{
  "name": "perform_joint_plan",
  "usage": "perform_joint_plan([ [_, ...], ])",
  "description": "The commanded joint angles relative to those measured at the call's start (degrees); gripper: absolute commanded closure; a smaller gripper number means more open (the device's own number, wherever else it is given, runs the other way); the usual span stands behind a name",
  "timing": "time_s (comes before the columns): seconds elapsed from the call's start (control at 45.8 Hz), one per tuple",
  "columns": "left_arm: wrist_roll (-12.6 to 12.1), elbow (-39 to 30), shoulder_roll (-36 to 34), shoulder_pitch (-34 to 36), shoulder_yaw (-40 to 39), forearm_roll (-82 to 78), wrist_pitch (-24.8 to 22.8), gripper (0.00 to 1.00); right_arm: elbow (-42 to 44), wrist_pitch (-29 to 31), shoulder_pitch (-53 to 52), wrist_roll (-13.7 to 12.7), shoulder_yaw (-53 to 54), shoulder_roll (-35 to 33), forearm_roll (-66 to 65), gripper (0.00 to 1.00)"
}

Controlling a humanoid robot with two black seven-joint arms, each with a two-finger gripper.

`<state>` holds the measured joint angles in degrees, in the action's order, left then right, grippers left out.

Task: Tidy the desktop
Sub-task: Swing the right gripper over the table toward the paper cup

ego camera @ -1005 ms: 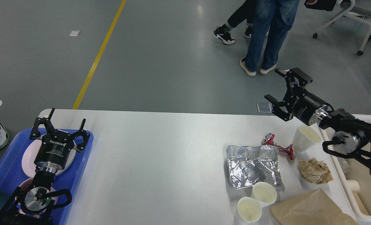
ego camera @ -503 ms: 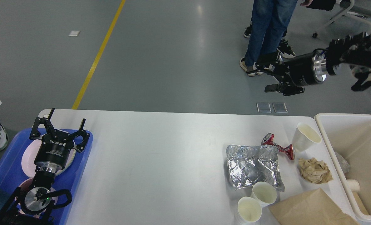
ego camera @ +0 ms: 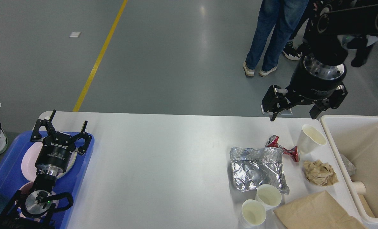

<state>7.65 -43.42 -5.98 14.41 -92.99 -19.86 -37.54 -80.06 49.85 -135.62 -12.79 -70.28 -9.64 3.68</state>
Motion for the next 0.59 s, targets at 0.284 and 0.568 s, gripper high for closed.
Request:
perform_joint_plan([
  [0.284, 0.0, 0.0, 0.0, -0.1, 0.0, 0.0, -0.2, 0.04, -8.9, -1.4, -3.9, -1.5, 0.2, -3.3, -0.1, 0.0],
  [0.568, 0.0, 0.0, 0.0, 0.0, 0.0, 0.0, -0.2, 0.04, -9.2, -3.0, 2.0, -0.6, -2.6, -7.9, -3.5, 0.08],
])
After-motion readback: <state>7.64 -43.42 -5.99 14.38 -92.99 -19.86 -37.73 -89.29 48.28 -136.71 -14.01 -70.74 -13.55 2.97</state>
